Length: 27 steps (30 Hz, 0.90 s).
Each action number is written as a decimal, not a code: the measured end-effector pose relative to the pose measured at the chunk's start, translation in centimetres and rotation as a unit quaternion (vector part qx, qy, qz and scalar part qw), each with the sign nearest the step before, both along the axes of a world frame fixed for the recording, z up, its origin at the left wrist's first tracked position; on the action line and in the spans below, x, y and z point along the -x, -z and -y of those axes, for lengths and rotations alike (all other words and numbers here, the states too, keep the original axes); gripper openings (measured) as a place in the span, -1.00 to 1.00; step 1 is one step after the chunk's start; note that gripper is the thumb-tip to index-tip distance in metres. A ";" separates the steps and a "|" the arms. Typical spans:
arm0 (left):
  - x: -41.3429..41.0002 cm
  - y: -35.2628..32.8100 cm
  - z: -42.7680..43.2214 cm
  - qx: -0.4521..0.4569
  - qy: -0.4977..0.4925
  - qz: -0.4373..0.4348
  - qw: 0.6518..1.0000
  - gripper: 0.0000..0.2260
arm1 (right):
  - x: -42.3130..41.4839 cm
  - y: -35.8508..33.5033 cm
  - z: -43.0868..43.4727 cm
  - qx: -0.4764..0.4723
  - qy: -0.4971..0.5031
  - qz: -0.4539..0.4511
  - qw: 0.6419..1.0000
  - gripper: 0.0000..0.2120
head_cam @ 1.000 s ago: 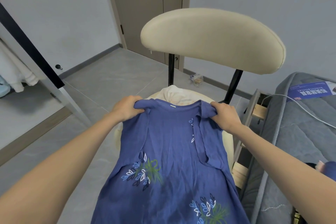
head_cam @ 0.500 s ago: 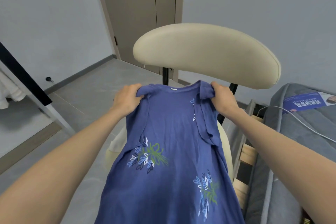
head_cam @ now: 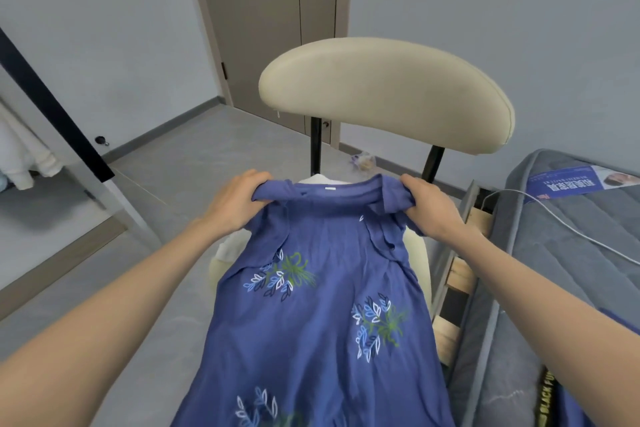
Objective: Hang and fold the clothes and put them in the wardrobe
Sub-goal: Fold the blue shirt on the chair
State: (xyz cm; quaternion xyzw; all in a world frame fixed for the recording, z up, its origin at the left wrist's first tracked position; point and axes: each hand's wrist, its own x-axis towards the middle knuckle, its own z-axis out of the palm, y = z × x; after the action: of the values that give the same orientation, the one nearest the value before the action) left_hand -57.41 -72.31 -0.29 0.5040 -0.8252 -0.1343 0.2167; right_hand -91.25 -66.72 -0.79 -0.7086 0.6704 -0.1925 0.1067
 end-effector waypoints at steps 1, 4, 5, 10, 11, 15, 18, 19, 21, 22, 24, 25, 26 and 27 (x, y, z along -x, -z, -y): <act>-0.2 0.2 -1.0 -0.006 0.006 -0.002 1.000 -0.82 | 0.0 0.1 -1.0 -0.011 -0.008 0.003 1.000 -0.87; -0.9 1.0 -4.2 -0.026 0.027 0.004 0.999 -0.77 | -0.1 0.8 -4.2 -0.042 -0.032 0.017 0.998 -0.85; -1.1 1.4 -5.2 -0.032 0.035 0.006 0.999 -0.75 | -0.2 1.1 -5.3 -0.048 -0.039 0.026 0.998 -0.84; -1.1 3.7 -10.3 -0.083 0.046 0.092 0.991 -0.70 | -1.1 3.0 -10.3 -0.113 -0.060 0.001 0.992 -0.79; -1.2 4.2 -11.2 -0.089 0.042 0.113 0.989 -0.68 | -1.2 3.5 -11.1 -0.126 -0.068 -0.015 0.990 -0.79; -1.3 5.6 -13.9 -0.093 0.018 0.171 0.981 -0.65 | -1.5 5.7 -13.6 -0.159 -0.080 -0.067 0.982 -0.77; -1.5 6.3 -15.3 -0.086 0.022 0.224 0.970 -0.61 | -1.5 6.5 -14.8 -0.186 -0.093 -0.106 0.972 -0.83; -1.6 6.5 -15.6 -0.093 0.028 0.235 0.967 -0.58 | -1.5 6.6 -15.0 -0.196 -0.102 -0.114 0.969 -0.80; -1.9 6.5 -16.2 -0.107 0.044 0.242 0.963 -0.52 | -1.3 6.6 -15.3 -0.213 -0.126 -0.119 0.962 -0.75; -2.1 6.5 -16.4 -0.109 0.058 0.249 0.961 -0.49 | -1.2 6.7 -15.4 -0.220 -0.137 -0.116 0.959 -0.74; -2.5 6.5 -16.6 -0.107 0.089 0.271 0.953 -0.46 | -1.2 6.6 -15.4 -0.251 -0.155 -0.112 0.949 -0.67; -2.6 6.6 -16.7 -0.118 0.102 0.272 0.950 -0.47 | -1.2 6.6 -15.4 -0.277 -0.161 -0.114 0.940 -0.63; -2.6 6.8 -16.7 -0.145 0.106 0.255 0.950 -0.48 | -1.3 6.4 -15.3 -0.304 -0.166 -0.112 0.931 -0.58; -2.6 6.8 -16.6 -0.186 0.103 0.222 0.952 -0.49 | -1.4 6.2 -15.1 -0.332 -0.170 -0.105 0.922 -0.55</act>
State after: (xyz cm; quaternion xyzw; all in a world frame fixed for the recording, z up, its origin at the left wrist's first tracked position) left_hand -54.77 -55.72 -7.12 0.4647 -0.8604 -0.1912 -0.0847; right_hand -89.83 -51.62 -7.02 -0.7519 0.5730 0.1371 0.2959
